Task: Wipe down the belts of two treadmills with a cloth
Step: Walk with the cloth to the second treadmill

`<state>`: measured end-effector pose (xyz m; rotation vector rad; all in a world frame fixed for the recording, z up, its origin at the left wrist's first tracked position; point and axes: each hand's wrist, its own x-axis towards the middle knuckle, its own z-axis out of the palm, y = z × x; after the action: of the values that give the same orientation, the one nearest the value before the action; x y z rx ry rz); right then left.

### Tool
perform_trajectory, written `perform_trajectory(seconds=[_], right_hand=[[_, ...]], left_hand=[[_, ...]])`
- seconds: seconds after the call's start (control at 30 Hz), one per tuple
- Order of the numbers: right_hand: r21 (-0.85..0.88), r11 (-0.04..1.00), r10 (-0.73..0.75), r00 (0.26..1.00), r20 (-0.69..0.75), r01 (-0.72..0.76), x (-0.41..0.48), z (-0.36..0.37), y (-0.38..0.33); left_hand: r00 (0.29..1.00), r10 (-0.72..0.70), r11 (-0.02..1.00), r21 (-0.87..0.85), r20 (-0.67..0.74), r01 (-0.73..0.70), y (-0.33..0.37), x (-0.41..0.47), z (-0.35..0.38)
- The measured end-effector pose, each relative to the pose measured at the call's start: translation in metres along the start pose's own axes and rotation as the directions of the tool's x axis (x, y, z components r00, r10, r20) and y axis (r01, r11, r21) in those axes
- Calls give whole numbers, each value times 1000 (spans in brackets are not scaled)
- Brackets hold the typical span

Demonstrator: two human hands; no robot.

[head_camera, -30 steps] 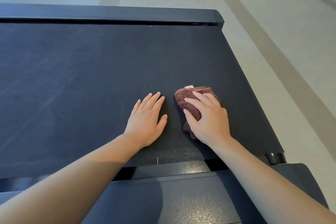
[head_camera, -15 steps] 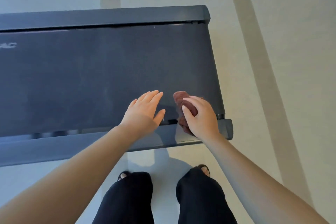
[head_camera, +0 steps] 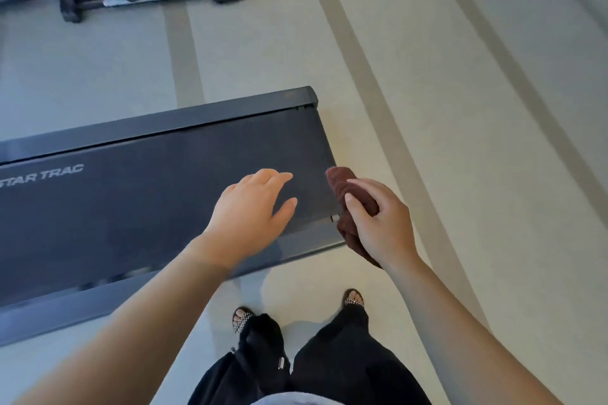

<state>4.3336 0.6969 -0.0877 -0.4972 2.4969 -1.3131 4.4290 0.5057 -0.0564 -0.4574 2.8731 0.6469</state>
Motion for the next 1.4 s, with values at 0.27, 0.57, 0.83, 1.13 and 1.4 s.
perform_trajectory(seconds=[0.27,0.57,0.83,1.13,1.4], right_hand=[[126,990,-66,998,16,63,35,-69,26],[124,970,-240,915,324,211,99,-156,55],[179,926,-377,777,503,334,77,-167,54],[235,874,-467,602,647,426,-7,-189,83],[302,824,-512,402,760,479,-121,-217,132]], left_hand=[[983,-114,992,36,-145,120,78,29,-16],[883,-413,910,-130,-223,393,206,34,30],[703,-646,763,-248,-297,597,250,-16,51],[536,-776,631,-398,-333,666,311,-113,122],[327,-904,425,-491,-276,761,405,-226,215]])
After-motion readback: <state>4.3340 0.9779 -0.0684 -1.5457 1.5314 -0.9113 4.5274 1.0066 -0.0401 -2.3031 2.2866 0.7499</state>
